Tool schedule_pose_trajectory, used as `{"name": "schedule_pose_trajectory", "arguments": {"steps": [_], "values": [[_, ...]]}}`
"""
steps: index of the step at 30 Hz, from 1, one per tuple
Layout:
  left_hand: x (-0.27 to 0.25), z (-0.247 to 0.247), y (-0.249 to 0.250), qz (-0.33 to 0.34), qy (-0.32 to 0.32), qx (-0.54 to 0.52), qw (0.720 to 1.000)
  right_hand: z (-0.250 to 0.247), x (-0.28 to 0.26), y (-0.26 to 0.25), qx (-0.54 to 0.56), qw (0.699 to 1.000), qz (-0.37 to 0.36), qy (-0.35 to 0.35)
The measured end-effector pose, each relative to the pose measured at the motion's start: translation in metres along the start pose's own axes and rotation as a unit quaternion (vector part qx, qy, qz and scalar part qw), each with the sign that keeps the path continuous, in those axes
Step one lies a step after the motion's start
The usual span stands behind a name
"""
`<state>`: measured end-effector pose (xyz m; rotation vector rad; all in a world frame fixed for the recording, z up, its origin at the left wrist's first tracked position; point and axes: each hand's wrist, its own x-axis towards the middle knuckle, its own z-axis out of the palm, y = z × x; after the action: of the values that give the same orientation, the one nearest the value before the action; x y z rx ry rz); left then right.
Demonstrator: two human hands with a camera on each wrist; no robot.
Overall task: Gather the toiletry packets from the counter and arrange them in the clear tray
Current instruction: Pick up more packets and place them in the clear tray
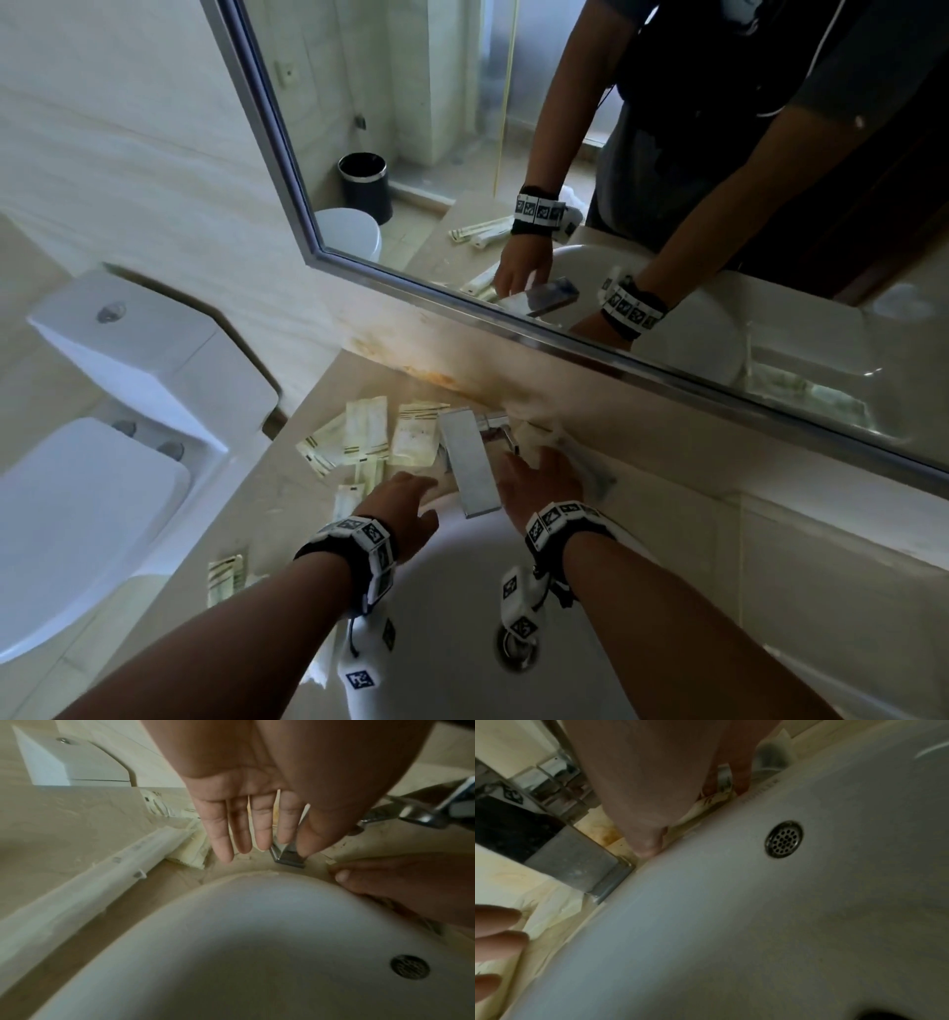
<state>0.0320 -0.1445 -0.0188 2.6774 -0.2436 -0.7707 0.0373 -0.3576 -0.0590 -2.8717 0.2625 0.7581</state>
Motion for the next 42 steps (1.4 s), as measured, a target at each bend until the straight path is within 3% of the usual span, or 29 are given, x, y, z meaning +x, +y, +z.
{"name": "schedule_pose_trajectory", "arguments": {"steps": [6, 16, 28, 42], "values": [[0.017, -0.019, -0.013, -0.059, 0.011, -0.017, 0.998, -0.01, 0.011, -0.002, 0.001, 0.998, 0.026, 0.049], [0.047, -0.036, -0.014, -0.071, -0.002, 0.0, 0.997, -0.014, 0.027, 0.006, 0.002, 1.0, 0.025, 0.011], [0.068, -0.028, 0.0, -0.07, -0.097, 0.099, 0.988, -0.006, 0.007, 0.01, 0.065, 0.995, -0.027, 0.07], [0.052, -0.039, 0.004, -0.026, 0.007, 0.087, 0.996, -0.015, 0.003, 0.021, 0.128, 0.985, -0.015, 0.118]]}}
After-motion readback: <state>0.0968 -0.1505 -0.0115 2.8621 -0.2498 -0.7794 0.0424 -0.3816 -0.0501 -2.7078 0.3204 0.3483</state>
